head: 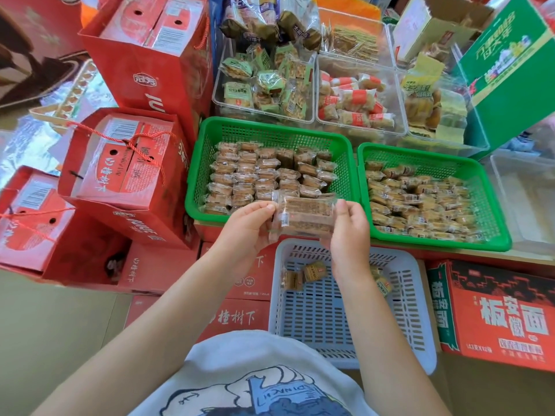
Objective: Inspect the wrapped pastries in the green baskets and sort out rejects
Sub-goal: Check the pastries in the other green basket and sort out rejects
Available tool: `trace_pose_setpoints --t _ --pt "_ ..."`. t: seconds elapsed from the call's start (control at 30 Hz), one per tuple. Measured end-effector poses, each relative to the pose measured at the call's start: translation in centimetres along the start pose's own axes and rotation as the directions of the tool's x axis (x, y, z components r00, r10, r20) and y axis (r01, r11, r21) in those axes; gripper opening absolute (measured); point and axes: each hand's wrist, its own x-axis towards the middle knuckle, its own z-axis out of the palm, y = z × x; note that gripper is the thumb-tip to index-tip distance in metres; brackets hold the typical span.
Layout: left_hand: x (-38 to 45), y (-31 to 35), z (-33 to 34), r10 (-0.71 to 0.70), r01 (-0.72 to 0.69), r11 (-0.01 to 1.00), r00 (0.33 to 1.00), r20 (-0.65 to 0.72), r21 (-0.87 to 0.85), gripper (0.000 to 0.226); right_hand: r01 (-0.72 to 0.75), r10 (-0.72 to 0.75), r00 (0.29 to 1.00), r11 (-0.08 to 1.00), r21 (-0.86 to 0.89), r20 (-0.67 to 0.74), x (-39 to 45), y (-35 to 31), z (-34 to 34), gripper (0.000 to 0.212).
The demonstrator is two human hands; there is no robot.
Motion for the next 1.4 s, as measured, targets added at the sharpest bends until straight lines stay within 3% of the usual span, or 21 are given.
trace_pose_setpoints --t 0.17,0.27,0.33,0.43,0.53,0.6,0.7,0.77,0.83,0.93,1.07,1.13,1.23,1.4 --pt "1.6 -0.7 -0.4 -0.127 0.125 0.992 0.988 -0.09 -0.028 0.019 -0.096 0.074 0.993 0.952 0.29 0.089 1.1 -0.1 0.4 0.023" --pt "2.6 -1.0 -0.1 -0.172 0.171 0.985 0.973 -0.155 -0.019 0.017 -0.117 0.086 0.99 0.94 0.32 0.108 1.8 -0.2 0.9 0.025" --pt "3.5 -0.7 0.2 -0.197 0.2 0.98 0.972 -0.129 0.008 0.03 -0.1 0.073 0.992 0.948 0.302 0.102 2.5 -0.2 1.4 0.028" --pt "4.8 -0.2 1.0 -0.114 0.111 0.963 0.994 -0.002 0.246 0.035 -0.123 0.095 0.99 0.949 0.291 0.108 4.1 0.0 2.5 0.033" --pt "7.7 0.2 1.0 0.032 0.03 0.908 0.99 -0.141 0.417 0.036 -0.144 0.125 0.983 0.979 0.144 0.132 6.6 -0.2 3.3 0.031" --pt "10.4 0.6 0.6 0.116 0.011 0.868 0.968 -0.225 0.497 0.038 -0.194 0.189 0.946 0.981 -0.006 0.264 8.6 -0.4 3.7 0.038" --pt "14.1 1.1 0.3 0.18 -0.03 0.821 0.961 -0.208 0.57 0.038 -0.144 0.209 0.868 0.974 -0.174 0.451 11.7 -0.3 4.4 0.043" --pt "16.3 1.4 -0.1 0.196 -0.031 0.807 0.957 -0.216 0.59 0.046 -0.082 0.165 0.886 0.976 -0.203 0.433 14.0 -0.1 5.3 0.037" --pt "18.6 1.4 -1.0 0.236 -0.006 0.718 0.943 -0.235 0.696 0.043 -0.03 0.104 0.938 0.975 -0.222 0.332 16.7 -0.1 6.0 0.036" --pt "22.1 0.8 -2.5 0.288 -0.035 0.446 0.952 -0.106 0.894 0.041 0.092 -0.031 0.976 0.956 -0.278 0.217 20.6 0.2 7.0 0.036" --pt "26.1 -1.0 -3.5 0.194 -0.113 -0.064 0.973 0.123 0.992 0.055 0.219 -0.109 0.953 0.893 -0.394 0.283 23.8 2.1 8.8 0.039" --pt "27.0 -2.0 -4.8 0.124 -0.143 -0.227 0.977 0.174 0.963 0.058 0.345 -0.195 0.922 0.804 -0.485 0.334 24.5 3.1 9.7 0.04" --pt "27.0 -3.0 -6.5 0.154 -0.171 -0.295 0.963 0.223 0.94 0.056 0.559 -0.332 0.827 0.56 -0.611 0.453 24.9 4.4 11.0 0.032" --pt "27.0 -3.5 -6.6 0.244 -0.167 -0.227 0.944 0.222 0.959 0.051 0.693 -0.369 0.715 0.267 -0.669 0.594 25.3 7.1 12.9 0.019"
